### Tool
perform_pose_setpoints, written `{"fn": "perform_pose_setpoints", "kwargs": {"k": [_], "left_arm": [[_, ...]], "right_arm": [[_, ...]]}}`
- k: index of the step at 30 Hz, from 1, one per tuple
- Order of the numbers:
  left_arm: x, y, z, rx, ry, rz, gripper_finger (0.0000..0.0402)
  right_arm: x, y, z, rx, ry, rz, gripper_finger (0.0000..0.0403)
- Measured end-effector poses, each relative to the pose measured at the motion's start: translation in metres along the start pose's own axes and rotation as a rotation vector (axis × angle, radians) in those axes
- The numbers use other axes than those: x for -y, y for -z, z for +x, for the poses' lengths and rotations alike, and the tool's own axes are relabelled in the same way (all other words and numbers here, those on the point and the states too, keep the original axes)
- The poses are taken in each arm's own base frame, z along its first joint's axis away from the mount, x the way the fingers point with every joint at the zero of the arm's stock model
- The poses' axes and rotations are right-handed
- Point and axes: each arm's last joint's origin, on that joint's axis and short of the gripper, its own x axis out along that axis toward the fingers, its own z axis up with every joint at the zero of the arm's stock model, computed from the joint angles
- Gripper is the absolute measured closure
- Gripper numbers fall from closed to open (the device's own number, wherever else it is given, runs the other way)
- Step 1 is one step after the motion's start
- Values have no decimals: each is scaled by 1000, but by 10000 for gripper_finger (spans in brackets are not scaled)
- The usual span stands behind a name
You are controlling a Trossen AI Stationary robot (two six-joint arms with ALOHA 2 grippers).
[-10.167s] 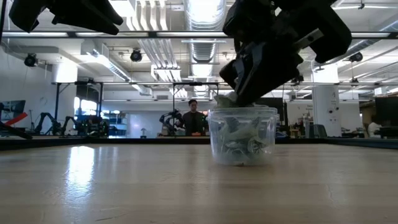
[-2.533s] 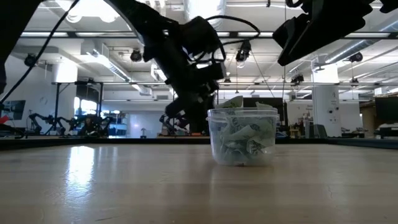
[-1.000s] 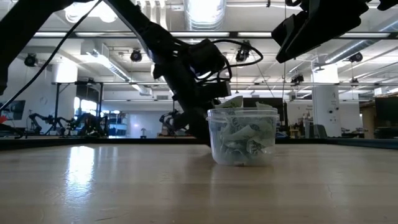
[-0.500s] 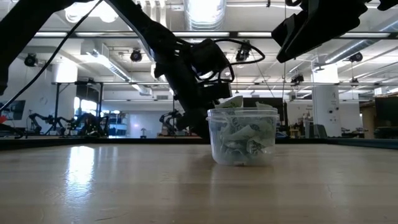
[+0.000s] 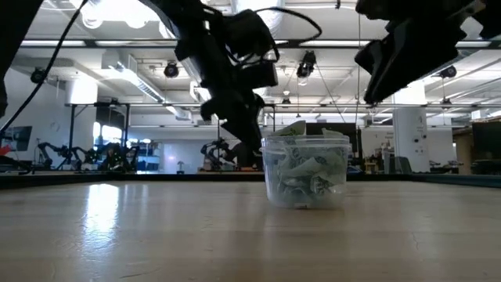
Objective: Pick and place items into bin
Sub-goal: Put the light green packet into the top transparent bin
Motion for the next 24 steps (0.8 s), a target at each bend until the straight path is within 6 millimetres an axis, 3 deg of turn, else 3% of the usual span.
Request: {"fn": "perform_pose_setpoints", "kwargs": {"k": [7,15,24], "left_arm": [[34,-11,-21,70,36,71,401],[72,-25,-22,194,68,134,401],[101,-40,-25,314,140,190,401]], "right_arm": [[3,13,5,-56,41,32,340],[5,20,9,-74,51,39,339],[5,20,9,-74,57,42,340]]}}
